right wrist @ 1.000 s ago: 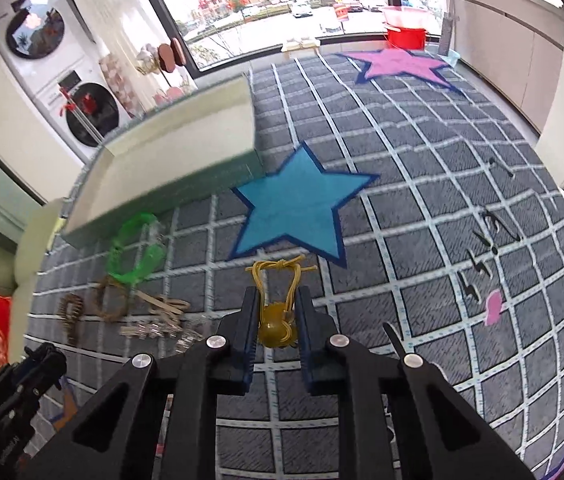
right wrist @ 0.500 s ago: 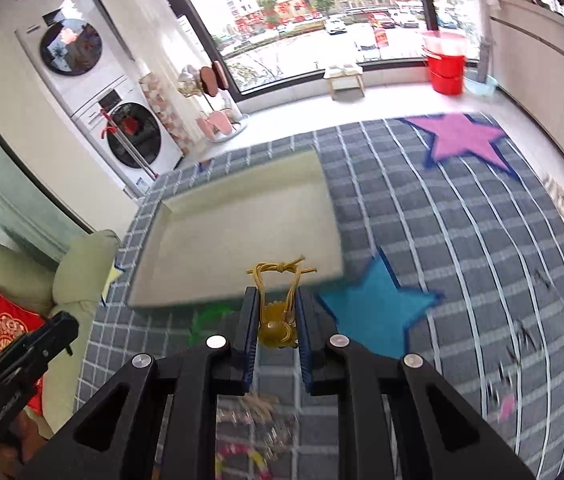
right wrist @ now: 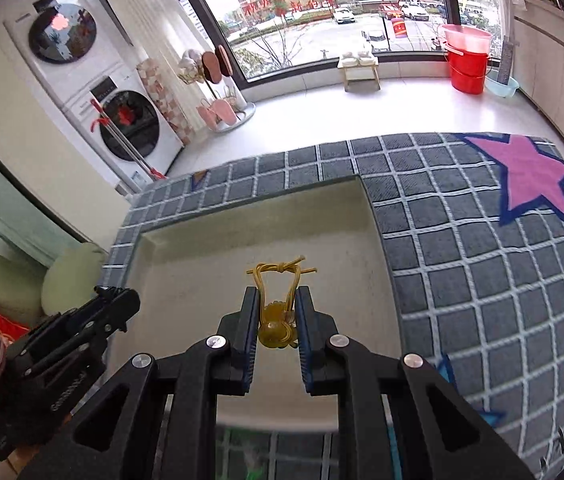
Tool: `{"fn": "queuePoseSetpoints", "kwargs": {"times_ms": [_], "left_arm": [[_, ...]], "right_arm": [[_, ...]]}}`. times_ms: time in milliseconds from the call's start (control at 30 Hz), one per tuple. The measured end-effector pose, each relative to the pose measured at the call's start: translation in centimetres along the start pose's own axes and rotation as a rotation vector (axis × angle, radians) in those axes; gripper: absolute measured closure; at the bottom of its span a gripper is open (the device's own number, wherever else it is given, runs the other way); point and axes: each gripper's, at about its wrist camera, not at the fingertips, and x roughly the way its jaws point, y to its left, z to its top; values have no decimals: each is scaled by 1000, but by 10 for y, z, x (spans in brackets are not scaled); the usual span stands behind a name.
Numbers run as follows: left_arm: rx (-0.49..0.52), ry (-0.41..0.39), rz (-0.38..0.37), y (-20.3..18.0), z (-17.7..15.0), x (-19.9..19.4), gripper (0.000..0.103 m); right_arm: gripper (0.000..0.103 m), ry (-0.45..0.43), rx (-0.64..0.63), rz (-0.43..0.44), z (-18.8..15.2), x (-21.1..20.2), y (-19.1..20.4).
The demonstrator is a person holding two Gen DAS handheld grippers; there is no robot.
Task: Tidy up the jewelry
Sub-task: 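Carry both items into the green tray and open both grippers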
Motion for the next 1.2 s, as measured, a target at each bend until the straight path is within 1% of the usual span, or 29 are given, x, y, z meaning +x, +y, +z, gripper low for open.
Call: {"fn": "queuePoseSetpoints", "kwargs": {"times_ms": [100,233,367,400,500,533,567,600,633,667,833,867,900,967,1067,1100,1133,1167,1200], "left_arm": [[15,26,18,-4,-2,24,64],[49,43,54,-9,-7,42,64],[63,70,82,-8,-11,55,64],[64,78,86,-7,-12,57,63],[71,55,110,-8,-14,55,62],[73,56,114,-9,-14,55,62],[74,58,119,-9,-14,55,62],[73,63,123,-10,-14,55,62],[69,70,125,-9,-14,54,62],[65,74,126,-10,-12,54,62],[37,51,128,-6,-11,47,61],[35,50,128,-6,-10,46,37],[32,48,136,-5,-10,44,0],[23,-10,159,-3,-10,34,0],[26,-4,153,-3,-9,27,0],[22,-13,152,-2,-10,22,0],[20,-27,153,-2,-10,17,0],[22,-46,154,-2,-11,10,0],[27,-68,153,-3,-13,0,0]], "right_arm": [[83,25,-13,-23,2,26,-2],[84,56,-35,-59,-2,53,-3],[83,78,-60,-85,-10,67,-3],[83,68,-68,-89,-11,67,-2],[81,66,-85,-106,-13,66,0],[76,68,-86,-101,-13,66,0],[66,69,-84,-96,-13,66,1],[58,70,-79,-96,-13,65,1],[46,71,-72,-99,-13,64,0],[45,67,-66,-95,-13,62,-1],[44,35,-8,-49,-9,44,-8],[44,26,-2,-44,-9,39,-8],[43,21,1,-41,-9,36,-8],[40,6,14,-31,-10,25,-10],[39,-7,26,-27,-13,14,-9],[38,-8,31,-27,-13,9,-7],[35,-9,33,-22,-15,6,-7],[28,-10,36,-15,-17,1,-5],[23,-13,36,-11,-18,-1,-5]]}}
